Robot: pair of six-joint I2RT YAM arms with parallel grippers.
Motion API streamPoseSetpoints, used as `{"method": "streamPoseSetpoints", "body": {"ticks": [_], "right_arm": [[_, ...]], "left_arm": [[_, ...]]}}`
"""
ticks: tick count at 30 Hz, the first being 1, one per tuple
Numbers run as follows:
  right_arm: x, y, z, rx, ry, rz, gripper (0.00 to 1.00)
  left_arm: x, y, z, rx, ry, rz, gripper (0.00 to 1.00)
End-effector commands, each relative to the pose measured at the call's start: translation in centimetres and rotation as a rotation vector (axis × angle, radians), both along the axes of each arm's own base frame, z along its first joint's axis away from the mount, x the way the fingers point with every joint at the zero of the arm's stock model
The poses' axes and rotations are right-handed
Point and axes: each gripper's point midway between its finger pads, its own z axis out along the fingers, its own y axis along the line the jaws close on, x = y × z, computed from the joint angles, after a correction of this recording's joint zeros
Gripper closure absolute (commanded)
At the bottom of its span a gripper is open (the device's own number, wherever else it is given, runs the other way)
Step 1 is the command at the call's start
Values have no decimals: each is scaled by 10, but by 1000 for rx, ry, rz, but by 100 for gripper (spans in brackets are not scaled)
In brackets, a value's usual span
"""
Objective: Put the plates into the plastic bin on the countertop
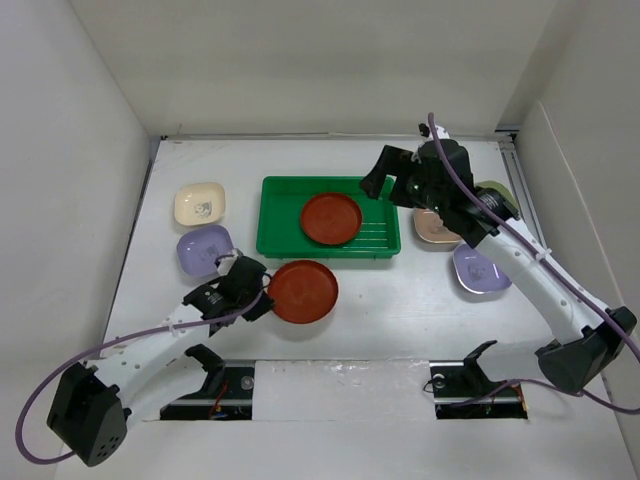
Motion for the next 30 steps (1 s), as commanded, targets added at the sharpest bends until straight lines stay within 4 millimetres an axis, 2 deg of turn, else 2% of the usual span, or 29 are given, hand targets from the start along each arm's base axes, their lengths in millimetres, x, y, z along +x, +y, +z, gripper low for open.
{"method": "streamPoseSetpoints", "body": {"ticks": [1,5,8,9,12,13,15,16,18,20,22,23,26,27,28,30], "right_arm": [[0,-15,40,35,-91,-38,0],[2,-23,44,43,-99,-51,0],[5,-28,51,48,-118,-57,0],[6,-28,51,48,-118,-57,0],[7,-36,56,52,-127,-79,0],[10,-39,59,59,-134,-84,0],[14,-47,55,57,-125,-102,0],[15,-48,57,65,-131,-98,0],[16,-49,53,64,-122,-96,0],[19,-56,53,67,-120,-109,0],[18,-61,50,62,-112,-121,0],[15,-63,48,61,-111,-121,0],[15,-72,41,44,-98,-139,0],[14,-76,45,48,-108,-150,0],[12,-77,45,52,-117,-150,0],[12,-81,44,57,-128,-161,0]], "left_arm": [[-4,-28,25,-76,-9,-178,100],[3,-40,42,-79,-38,-270,100],[23,-50,77,-71,-130,-317,100],[35,-55,100,-67,-173,-318,100],[68,-51,132,30,-268,-282,100],[87,-55,148,65,-289,-265,100],[116,-49,158,174,-328,-220,100],[139,-60,163,206,-329,-216,100],[165,-55,158,265,-301,-185,100],[192,-68,146,303,-267,-204,100],[209,-70,135,332,-248,-197,100],[218,-76,124,347,-220,-204,100],[228,-68,103,364,-170,-189,100],[233,-74,97,346,-181,-193,100],[238,-67,94,323,-176,-178,100],[245,-66,89,298,-182,-172,100]]}}
